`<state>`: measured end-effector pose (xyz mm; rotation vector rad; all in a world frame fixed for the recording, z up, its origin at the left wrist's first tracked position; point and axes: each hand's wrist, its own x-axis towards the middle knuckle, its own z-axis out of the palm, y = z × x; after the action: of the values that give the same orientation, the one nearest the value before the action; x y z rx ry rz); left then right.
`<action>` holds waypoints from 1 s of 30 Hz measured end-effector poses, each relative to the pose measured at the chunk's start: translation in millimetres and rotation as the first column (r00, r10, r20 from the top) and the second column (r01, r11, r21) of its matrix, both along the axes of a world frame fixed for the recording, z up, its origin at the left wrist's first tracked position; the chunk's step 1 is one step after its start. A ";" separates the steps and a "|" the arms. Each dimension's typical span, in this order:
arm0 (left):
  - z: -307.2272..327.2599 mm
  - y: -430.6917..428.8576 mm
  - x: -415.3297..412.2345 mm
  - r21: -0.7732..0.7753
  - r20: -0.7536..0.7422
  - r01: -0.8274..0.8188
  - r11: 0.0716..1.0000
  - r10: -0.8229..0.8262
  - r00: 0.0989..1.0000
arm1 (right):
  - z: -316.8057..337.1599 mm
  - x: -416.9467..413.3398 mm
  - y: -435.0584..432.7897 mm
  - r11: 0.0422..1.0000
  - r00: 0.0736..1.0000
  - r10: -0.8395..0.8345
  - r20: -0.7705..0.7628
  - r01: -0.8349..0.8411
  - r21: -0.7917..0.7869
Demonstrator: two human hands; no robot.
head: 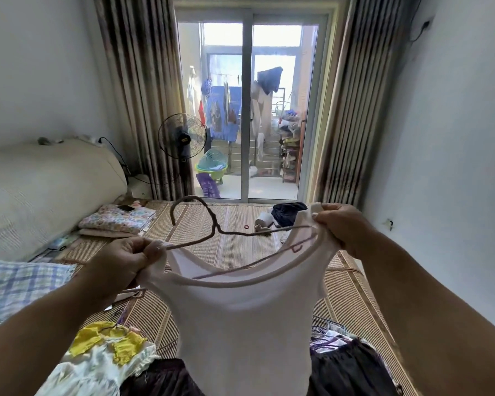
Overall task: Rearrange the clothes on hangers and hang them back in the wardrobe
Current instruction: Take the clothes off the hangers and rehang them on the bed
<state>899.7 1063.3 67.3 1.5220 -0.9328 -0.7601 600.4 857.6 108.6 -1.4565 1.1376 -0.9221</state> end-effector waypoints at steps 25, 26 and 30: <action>-1.6 -2.1 -19.9 -0.048 0.181 -0.042 0.998 0.050 0.982 | -15.5 27.1 43.6 0.545 0.613 0.161 -0.773 -0.708 -0.449; 0.4 -0.2 -18.6 -0.055 0.218 -0.055 0.997 0.065 0.974 | -22.7 25.8 45.1 0.608 0.650 0.290 -0.703 -0.692 -0.389; 9.0 10.8 -4.4 -0.070 0.301 -0.101 0.992 0.117 0.946 | -41.6 22.1 35.6 0.729 0.812 0.321 -0.488 -0.540 -0.420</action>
<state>895.3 1074.1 76.3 1.6576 -1.0764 -0.4225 622.5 893.2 67.1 -2.3476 0.7414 -0.6455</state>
